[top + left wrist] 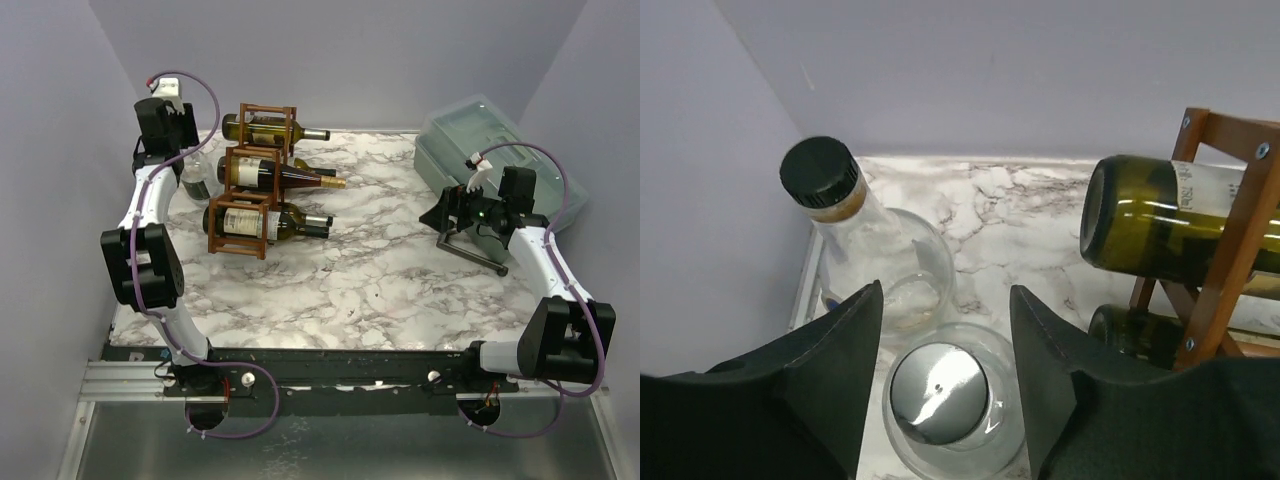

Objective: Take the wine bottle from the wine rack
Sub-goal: Move the wine bottle to the center of the board.

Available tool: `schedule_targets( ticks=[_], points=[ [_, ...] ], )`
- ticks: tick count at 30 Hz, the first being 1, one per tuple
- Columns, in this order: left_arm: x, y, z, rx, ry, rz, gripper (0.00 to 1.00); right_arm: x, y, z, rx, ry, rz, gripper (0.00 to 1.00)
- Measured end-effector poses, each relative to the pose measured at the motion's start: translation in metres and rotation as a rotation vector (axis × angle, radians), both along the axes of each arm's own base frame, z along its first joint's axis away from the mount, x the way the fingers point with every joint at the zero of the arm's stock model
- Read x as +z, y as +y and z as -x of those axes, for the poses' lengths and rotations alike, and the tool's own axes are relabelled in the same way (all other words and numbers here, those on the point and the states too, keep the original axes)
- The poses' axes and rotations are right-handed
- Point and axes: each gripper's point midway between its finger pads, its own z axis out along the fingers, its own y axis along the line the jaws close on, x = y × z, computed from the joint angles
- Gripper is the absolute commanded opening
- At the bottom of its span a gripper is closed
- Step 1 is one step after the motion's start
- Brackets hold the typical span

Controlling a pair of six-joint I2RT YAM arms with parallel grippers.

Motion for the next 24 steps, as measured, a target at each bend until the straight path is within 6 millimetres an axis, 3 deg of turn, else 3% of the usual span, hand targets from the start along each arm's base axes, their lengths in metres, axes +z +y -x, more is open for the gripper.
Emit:
schedule_targets(
  ticks=[4, 11, 15, 18, 21, 24],
  points=[
    [0.021, -0.002, 0.002, -0.002, -0.05, -0.009, 0.66, 0.0, 0.001, 0.0, 0.003, 0.0, -0.003, 1.0],
    [0.062, -0.002, 0.017, 0.011, -0.123, -0.016, 0.91, 0.002, 0.003, 0.002, 0.018, -0.004, -0.014, 1.0],
    [0.092, -0.006, 0.041, 0.021, -0.158, 0.01, 0.99, 0.006, 0.005, 0.003, 0.028, -0.015, -0.019, 1.0],
    [0.109, -0.009, 0.063, 0.025, -0.178, 0.061, 0.99, 0.011, 0.007, 0.005, 0.044, -0.031, -0.026, 1.0],
    [0.115, -0.01, 0.089, 0.036, -0.183, 0.141, 0.99, 0.018, 0.01, 0.009, 0.064, -0.053, -0.034, 1.0],
    [0.109, -0.011, 0.115, 0.055, -0.175, 0.233, 0.99, 0.026, 0.015, 0.013, 0.097, -0.08, -0.049, 1.0]
  ],
)
